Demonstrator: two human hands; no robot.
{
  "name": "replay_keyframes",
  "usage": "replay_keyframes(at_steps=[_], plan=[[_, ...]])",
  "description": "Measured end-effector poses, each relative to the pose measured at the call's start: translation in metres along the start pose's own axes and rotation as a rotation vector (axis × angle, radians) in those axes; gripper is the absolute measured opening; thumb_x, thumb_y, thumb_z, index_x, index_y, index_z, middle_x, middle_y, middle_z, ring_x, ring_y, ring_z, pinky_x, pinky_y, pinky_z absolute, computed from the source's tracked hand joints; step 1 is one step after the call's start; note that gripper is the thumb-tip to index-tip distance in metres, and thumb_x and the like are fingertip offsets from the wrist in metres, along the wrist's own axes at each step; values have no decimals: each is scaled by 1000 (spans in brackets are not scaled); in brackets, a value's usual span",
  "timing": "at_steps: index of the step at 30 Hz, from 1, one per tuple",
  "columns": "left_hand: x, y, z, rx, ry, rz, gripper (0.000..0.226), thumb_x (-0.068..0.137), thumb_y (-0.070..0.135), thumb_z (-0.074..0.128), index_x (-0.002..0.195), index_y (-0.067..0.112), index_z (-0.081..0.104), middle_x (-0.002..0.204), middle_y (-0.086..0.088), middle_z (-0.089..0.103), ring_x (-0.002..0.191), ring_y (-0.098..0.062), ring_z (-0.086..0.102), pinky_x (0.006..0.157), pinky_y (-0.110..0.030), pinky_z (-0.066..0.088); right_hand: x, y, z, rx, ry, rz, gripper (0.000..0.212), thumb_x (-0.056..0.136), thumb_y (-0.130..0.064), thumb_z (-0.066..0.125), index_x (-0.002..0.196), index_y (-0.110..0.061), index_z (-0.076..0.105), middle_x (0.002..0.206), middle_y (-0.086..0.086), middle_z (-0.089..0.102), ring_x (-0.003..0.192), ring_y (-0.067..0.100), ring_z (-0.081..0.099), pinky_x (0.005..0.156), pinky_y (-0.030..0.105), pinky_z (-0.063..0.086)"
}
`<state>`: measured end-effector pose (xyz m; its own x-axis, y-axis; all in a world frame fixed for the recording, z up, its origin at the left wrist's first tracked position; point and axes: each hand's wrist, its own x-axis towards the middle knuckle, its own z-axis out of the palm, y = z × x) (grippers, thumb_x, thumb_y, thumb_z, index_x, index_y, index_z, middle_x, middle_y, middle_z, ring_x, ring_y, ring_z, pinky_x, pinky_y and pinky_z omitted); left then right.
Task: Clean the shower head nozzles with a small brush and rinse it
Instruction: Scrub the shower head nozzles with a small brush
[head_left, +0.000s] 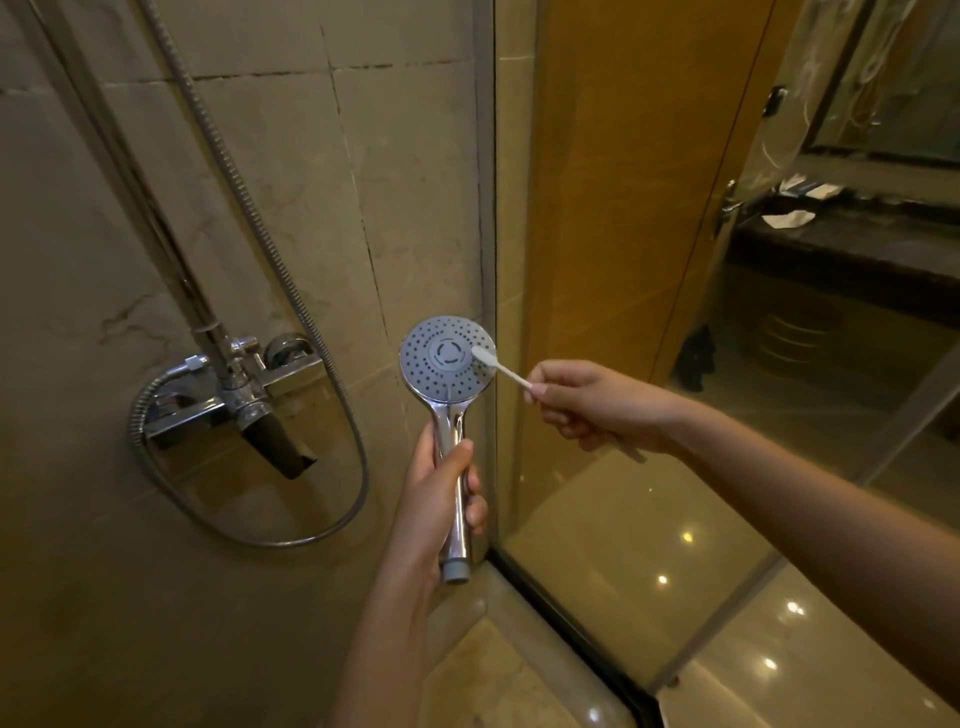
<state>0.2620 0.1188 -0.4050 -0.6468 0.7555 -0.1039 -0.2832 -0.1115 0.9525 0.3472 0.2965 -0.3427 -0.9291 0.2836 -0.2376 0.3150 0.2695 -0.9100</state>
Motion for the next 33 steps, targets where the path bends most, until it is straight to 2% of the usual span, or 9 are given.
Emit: replay_keyframes(at_steps=[5, 9, 12, 15, 17, 20, 23, 28, 33], plan=[[-1, -1, 6, 1, -37, 3, 35, 95, 19, 46, 105, 51, 56, 54, 6, 47, 36, -7, 39, 35, -20, 33, 5, 12, 3, -272, 281, -189, 21, 97, -23, 49, 90, -16, 67, 65, -1, 50, 51, 4, 44, 48, 19, 38], [1, -4, 7, -5, -32, -9, 33, 95, 19, 46, 112, 46, 54, 54, 6, 48, 36, -7, 40, 35, -21, 34, 10, 16, 4, -449, 384, -230, 18, 96, -23, 52, 91, -21, 69, 70, 3, 58, 63, 15, 49, 62, 37, 44], [3, -7, 6, 3, -23, -13, 33, 95, 19, 47, 116, 43, 53, 54, 6, 48, 36, -8, 40, 35, -21, 34, 11, 16, 8, -533, 353, -219, 18, 96, -26, 51, 88, -27, 67, 68, -1, 58, 61, 14, 50, 60, 40, 46], [3, -9, 6, 25, -32, -14, 32, 95, 19, 47, 118, 40, 52, 55, 6, 48, 37, -8, 40, 36, -20, 34, 15, 11, 0, -493, 427, -188, 19, 96, -23, 51, 93, -21, 70, 68, 3, 57, 62, 18, 49, 58, 36, 42], [3, -9, 7, 44, -31, -11, 33, 95, 18, 47, 117, 43, 52, 55, 5, 47, 37, -8, 40, 36, -21, 34, 17, 11, -4, -457, 453, -189, 20, 97, -21, 51, 93, -18, 70, 66, 1, 55, 61, 16, 47, 58, 32, 39], [2, -8, 6, 47, -14, -9, 38, 95, 16, 46, 113, 49, 51, 56, 3, 45, 39, -7, 40, 35, -20, 34, 16, 8, 3, -509, 347, -183, 19, 96, -22, 51, 89, -23, 68, 66, 1, 56, 59, 14, 47, 56, 29, 40], [3, -10, 8, 67, -5, 3, 41, 95, 13, 46, 114, 49, 49, 62, 1, 43, 41, -5, 40, 35, -19, 34, 20, 5, 1, -448, 399, -173, 20, 97, -20, 49, 90, -20, 68, 66, 3, 54, 60, 16, 47, 58, 31, 40], [7, -12, 10, 144, 39, 49, 49, 95, 10, 44, 134, 39, 38, 72, -3, 43, 42, -5, 41, 35, -18, 34, 28, -2, 9, -481, 376, -175, 21, 98, -24, 47, 89, -23, 66, 65, 3, 55, 60, 18, 46, 57, 33, 39], [9, -22, 9, 191, 48, 59, 53, 94, 11, 46, 137, 39, 34, 63, 1, 45, 40, -3, 42, 35, -18, 36, 31, -5, 7, -515, 400, -155, 20, 98, -26, 47, 88, -26, 65, 61, -6, 54, 54, 12, 45, 52, 28, 38]])
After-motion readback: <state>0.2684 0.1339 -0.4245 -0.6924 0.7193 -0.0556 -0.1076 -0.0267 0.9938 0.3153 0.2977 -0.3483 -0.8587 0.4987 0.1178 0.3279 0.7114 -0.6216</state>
